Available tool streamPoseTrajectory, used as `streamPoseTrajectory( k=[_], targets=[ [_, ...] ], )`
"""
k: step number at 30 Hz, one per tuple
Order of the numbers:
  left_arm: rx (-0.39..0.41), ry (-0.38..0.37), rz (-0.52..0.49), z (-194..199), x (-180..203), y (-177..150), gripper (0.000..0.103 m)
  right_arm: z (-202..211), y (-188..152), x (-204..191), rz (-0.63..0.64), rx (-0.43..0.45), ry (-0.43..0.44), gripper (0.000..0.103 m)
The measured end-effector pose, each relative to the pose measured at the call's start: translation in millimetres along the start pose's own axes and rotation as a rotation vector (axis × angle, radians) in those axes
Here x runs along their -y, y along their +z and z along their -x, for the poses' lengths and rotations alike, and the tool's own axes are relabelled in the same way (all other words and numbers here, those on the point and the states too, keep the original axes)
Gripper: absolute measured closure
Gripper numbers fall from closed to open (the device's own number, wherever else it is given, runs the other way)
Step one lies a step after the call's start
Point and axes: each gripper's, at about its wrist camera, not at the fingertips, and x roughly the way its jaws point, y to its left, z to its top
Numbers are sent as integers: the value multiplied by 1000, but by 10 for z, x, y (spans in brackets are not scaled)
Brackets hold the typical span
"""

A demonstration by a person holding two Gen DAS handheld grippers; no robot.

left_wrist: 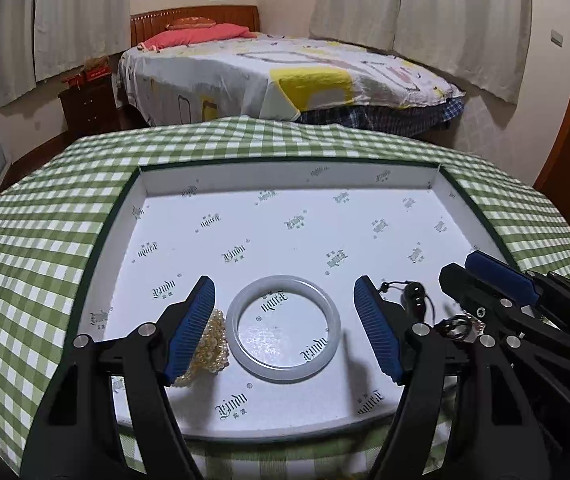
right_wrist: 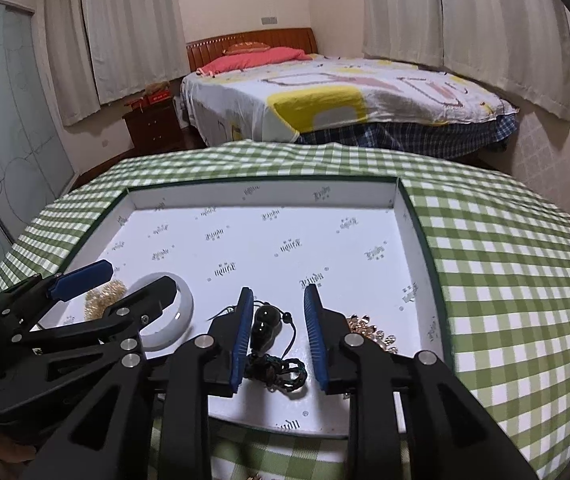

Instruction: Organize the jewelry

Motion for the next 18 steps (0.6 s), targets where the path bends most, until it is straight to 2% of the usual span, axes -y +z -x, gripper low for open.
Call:
streamPoseTrajectory(
  k=[7,10,12,18],
  targets=[
    [99,-3,3,404,-33,20,32,328,-22,-8,1,65,-19,76],
    [155,3,7,636,-81,-31,25,459,-57,-16,-2,88,-30,76],
    [180,11,9,758,-105,-72,25,565,-107,-22,-1,103,-42,76],
    [220,42,19,1058,-214,-263,25,758,-263,-31,-6,120,-59,76]
  ],
)
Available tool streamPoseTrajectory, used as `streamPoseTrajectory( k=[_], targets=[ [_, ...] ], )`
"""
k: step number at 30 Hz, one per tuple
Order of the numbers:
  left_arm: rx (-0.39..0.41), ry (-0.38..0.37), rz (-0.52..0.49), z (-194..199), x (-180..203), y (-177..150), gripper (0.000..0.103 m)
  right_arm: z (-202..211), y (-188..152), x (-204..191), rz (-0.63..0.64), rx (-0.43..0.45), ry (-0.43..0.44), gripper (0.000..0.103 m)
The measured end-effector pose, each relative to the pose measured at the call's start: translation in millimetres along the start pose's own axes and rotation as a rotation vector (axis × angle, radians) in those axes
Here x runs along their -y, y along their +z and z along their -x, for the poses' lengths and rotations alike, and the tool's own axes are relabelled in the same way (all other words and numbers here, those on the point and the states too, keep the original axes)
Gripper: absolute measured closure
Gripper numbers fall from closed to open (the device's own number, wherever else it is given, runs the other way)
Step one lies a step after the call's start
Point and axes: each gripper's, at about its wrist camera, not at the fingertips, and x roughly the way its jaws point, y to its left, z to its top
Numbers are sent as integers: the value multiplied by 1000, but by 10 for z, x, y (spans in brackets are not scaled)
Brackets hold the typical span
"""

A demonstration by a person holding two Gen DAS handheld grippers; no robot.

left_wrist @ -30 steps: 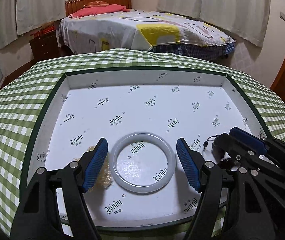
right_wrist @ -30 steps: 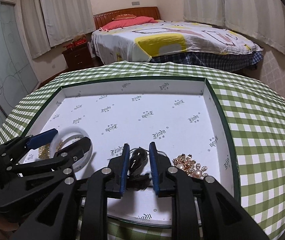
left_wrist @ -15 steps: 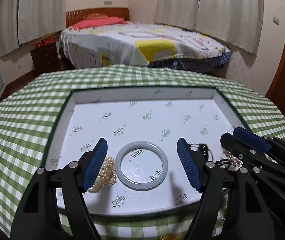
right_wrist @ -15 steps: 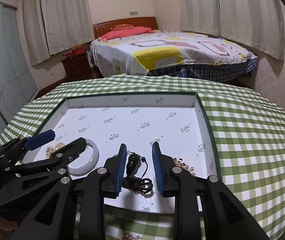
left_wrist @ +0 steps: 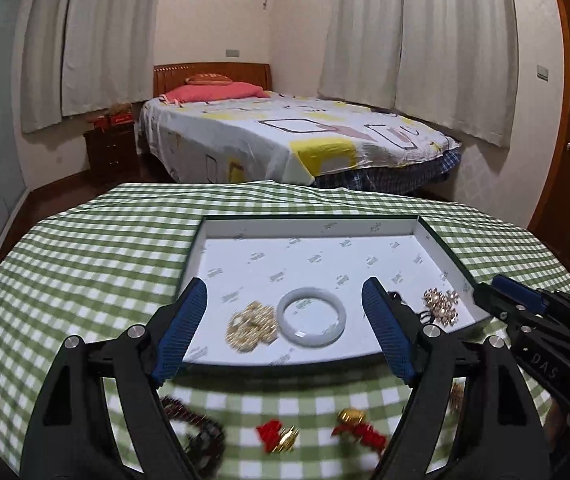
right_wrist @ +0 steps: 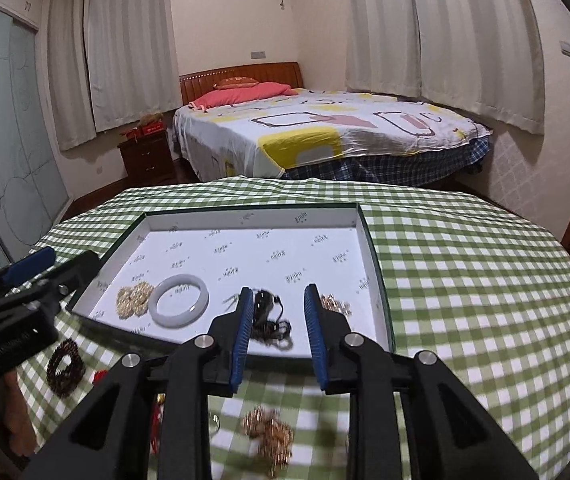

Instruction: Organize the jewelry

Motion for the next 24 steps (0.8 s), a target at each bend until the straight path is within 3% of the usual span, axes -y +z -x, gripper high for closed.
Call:
streamPoseTrajectory(
  k=[14,24],
  targets=[
    [-72,74,27,383,-389,-571,24,345,-443,84,-19,4,-43,76],
    [-167,113,82,317,-641,-840,24,354,-606,82,-18,-21,-33,76]
  ],
)
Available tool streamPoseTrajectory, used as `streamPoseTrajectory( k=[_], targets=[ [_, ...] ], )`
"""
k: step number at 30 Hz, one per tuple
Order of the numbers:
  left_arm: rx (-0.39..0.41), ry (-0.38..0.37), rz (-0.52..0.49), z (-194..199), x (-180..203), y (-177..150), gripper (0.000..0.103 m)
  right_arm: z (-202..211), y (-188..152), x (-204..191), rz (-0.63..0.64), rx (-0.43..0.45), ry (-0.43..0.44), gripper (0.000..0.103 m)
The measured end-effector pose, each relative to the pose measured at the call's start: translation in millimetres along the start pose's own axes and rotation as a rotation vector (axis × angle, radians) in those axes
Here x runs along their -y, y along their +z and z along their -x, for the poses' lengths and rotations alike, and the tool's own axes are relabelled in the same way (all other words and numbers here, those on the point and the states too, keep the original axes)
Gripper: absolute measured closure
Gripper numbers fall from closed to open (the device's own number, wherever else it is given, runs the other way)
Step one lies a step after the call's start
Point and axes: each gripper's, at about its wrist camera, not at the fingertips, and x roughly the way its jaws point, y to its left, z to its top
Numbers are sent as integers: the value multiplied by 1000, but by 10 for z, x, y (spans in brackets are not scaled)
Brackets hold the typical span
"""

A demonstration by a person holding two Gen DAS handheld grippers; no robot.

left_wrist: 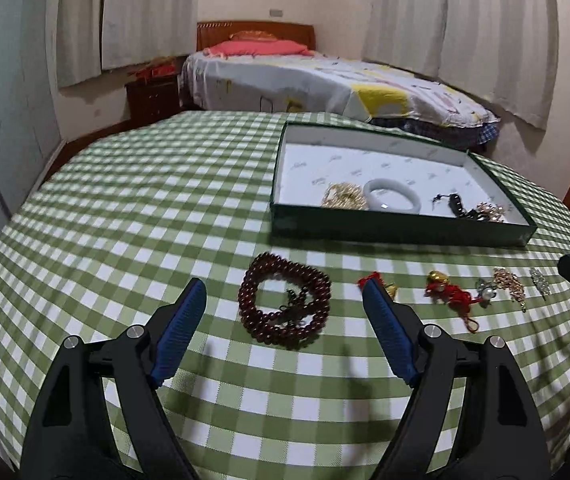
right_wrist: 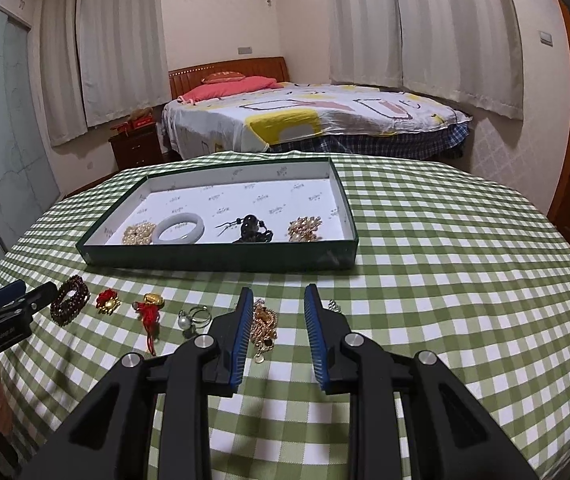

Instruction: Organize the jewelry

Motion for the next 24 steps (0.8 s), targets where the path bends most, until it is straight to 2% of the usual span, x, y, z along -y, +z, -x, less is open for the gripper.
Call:
streamPoseTrajectory(
  k=[4,6,12,15,18,19,21,24],
  targets=[
    [-36,8,6,-141,-30,29,23,-20,-6,-4,4,-4,0,76],
    [-58,9,7,-224,-31,48,19,-35,-16,-4,0,-8,-2,76],
    [-139,-9,12,-422,-14,83,14,-78,-25,-1,-3,-22,1,76],
    [-175,-6,38,-489,-54,88,14,-90,-26,-2,-5,-25,5,76],
    [-167,-19,48,-479,-76,96,14,-101,-25,8,-6,-28,6,76],
    [-167,-16,45,-486,-83,92,16,-105,-29,15,-8,-30,6,76],
    [-158,-1,29,-479,-94,81,31,-111,-35,30,-13,-31,5,76],
    [-149,-4,23,-469,-125,82,46,-120,-35,43,-19,-34,4,76]
  ],
)
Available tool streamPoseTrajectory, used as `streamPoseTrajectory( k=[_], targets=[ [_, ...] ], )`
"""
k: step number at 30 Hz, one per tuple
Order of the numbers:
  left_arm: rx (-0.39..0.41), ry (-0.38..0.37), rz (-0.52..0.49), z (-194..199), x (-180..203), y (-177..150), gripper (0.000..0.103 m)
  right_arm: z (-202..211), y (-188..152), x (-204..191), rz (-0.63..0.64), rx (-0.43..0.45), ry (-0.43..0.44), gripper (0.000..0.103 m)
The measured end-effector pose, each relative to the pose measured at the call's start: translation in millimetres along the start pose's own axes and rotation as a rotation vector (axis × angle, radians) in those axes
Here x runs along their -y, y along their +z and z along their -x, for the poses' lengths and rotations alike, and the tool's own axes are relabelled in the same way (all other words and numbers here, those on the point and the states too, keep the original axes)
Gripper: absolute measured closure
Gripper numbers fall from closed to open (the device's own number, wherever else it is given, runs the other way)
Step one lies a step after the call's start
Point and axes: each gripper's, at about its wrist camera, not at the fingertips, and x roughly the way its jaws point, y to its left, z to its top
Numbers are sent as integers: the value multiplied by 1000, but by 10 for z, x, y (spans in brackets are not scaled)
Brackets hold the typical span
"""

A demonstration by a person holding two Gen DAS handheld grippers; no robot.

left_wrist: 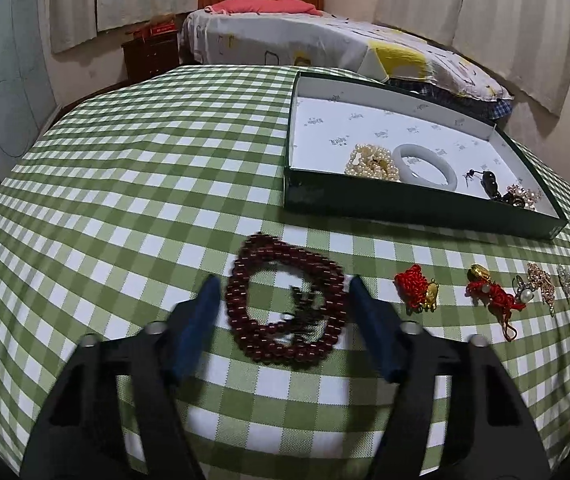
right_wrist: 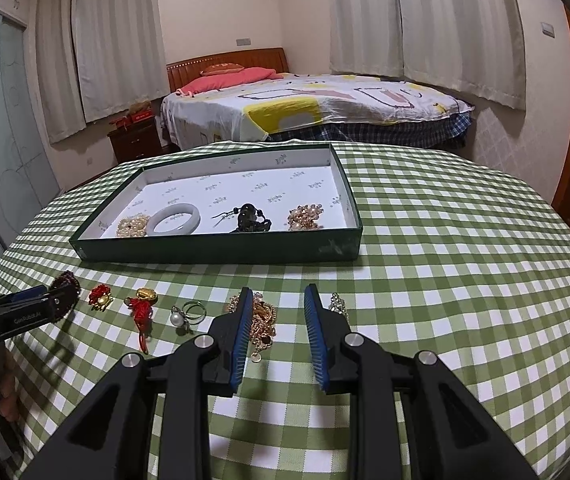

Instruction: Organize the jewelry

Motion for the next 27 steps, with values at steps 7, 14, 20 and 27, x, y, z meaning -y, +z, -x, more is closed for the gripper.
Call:
streamPoseTrajectory(
  k=[7,14,20,27],
  targets=[
    [13,-22,17,54,-26,-11,81,-10,-13,5,-3,-6,0,76],
    [21,-48,30,75,-34,-5,88,-15,-16,-3,-1,-7,-1,76],
    [33,-47,22,95,0,-2,88,-17,-17,0,-3,-6,-3,76],
    [56,-39,6,166,25,7,88,-41,-21,32,-8,-16,-10,76]
  ],
)
